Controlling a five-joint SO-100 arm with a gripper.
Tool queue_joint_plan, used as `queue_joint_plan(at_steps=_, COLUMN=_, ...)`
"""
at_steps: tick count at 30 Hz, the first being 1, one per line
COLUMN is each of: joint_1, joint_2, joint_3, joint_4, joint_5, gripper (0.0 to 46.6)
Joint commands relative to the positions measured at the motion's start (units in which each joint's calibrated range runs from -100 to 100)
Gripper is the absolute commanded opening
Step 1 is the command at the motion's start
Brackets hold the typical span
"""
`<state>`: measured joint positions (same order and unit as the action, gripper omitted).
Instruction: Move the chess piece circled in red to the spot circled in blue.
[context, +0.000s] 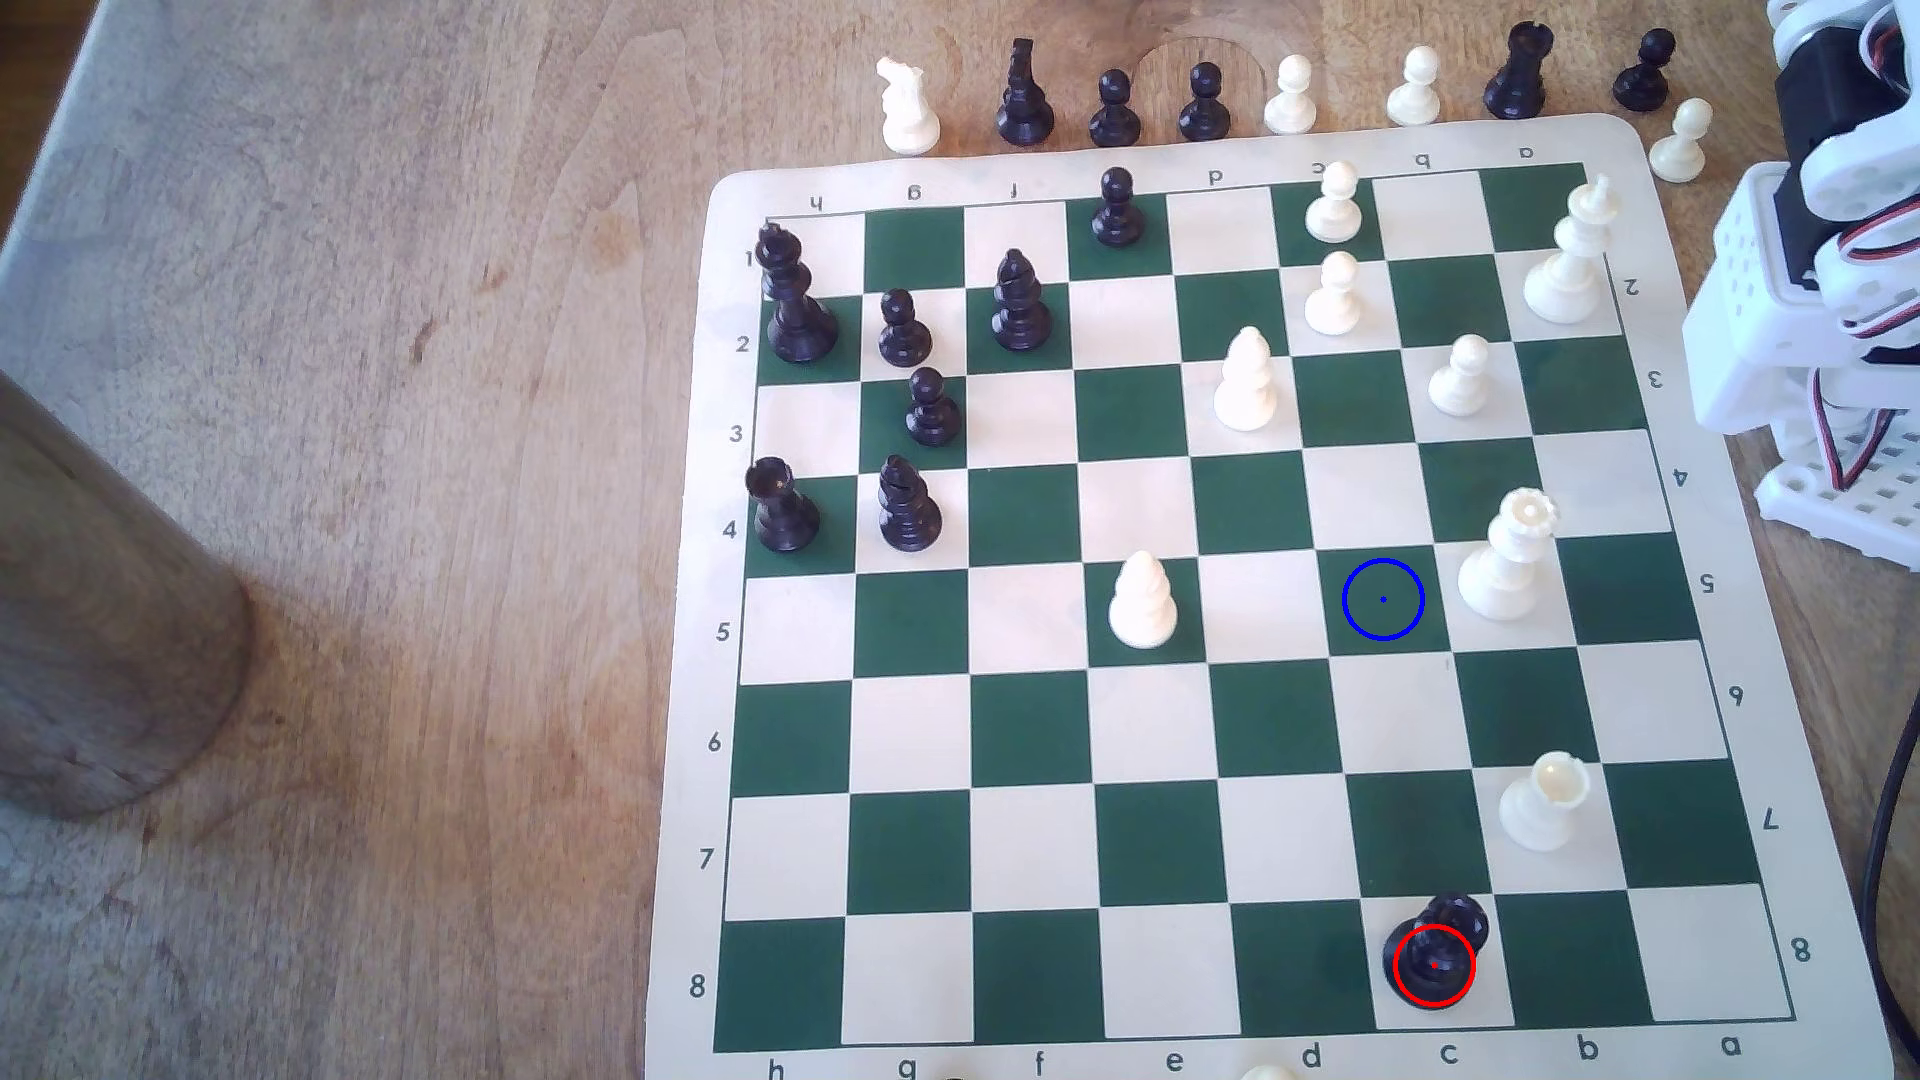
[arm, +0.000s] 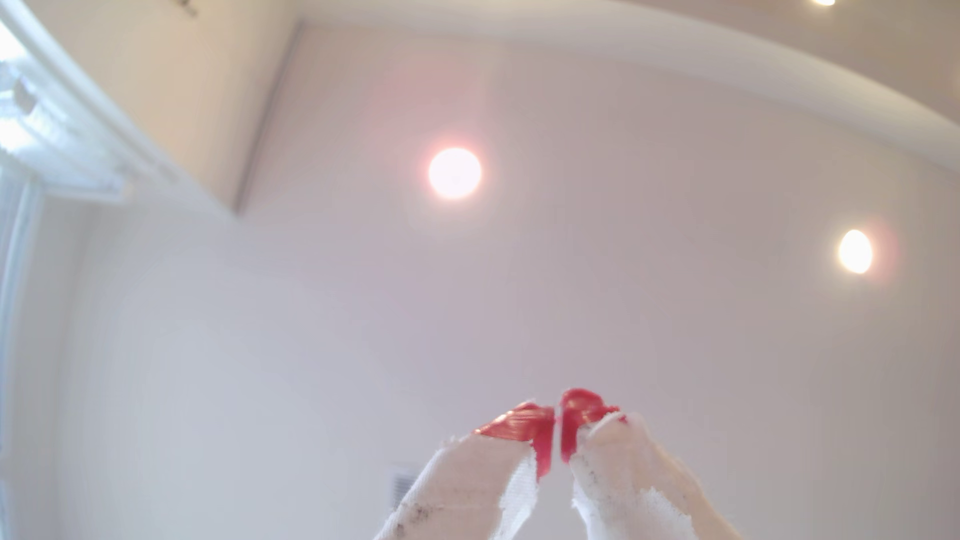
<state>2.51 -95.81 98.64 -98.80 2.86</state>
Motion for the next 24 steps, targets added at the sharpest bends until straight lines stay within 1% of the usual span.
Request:
queue_joint_plan(at_steps=1, joint_1=-2.7, joint_2=0.1, joint_3=1.0, joint_4=2.4, joint_5=0.1, gripper=0.2)
queue_joint_plan(at_steps=3, joint_1=-4.4, joint_2=0.1, joint_3=-0.3, joint_4=8.2, joint_5=0.1, gripper=0.2)
queue_joint_plan(at_steps=5, joint_1=-6.1, joint_2=0.1, joint_3=-3.8, joint_4=18.1, joint_5=0.0, gripper=0.2)
queue_joint_plan(at_steps=7, joint_1=-6.8, joint_2=0.1, joint_3=-7.1, joint_4=26.7, joint_5=-0.1, gripper=0.2)
queue_joint_plan(at_steps=8, joint_1=-6.9, joint_2=0.1, joint_3=-10.2, joint_4=35.9, joint_5=-0.1, gripper=0.2)
queue_joint_plan(at_steps=11, joint_1=-6.9, joint_2=0.1, joint_3=-15.1, joint_4=49.3, joint_5=-0.2, gripper=0.2)
queue_joint_plan(at_steps=12, joint_1=-6.7, joint_2=0.1, joint_3=-18.6, joint_4=61.2, joint_5=-0.2, gripper=0.2)
queue_joint_plan(at_steps=16, joint_1=-5.5, joint_2=0.1, joint_3=-24.8, joint_4=79.6, joint_5=-0.3, gripper=0.2)
queue_joint_plan(at_steps=17, joint_1=-4.7, joint_2=0.1, joint_3=-28.1, joint_4=89.8, joint_5=-0.3, gripper=0.2)
queue_joint_plan(at_steps=20, joint_1=-3.3, joint_2=0.1, joint_3=-31.6, joint_4=103.5, joint_5=-0.3, gripper=0.2)
queue_joint_plan(at_steps=21, joint_1=-2.7, joint_2=0.1, joint_3=-33.4, joint_4=110.7, joint_5=-0.3, gripper=0.2)
queue_joint_plan(at_steps=24, joint_1=-2.5, joint_2=1.5, joint_3=-36.5, joint_4=123.6, joint_5=-0.3, gripper=0.2)
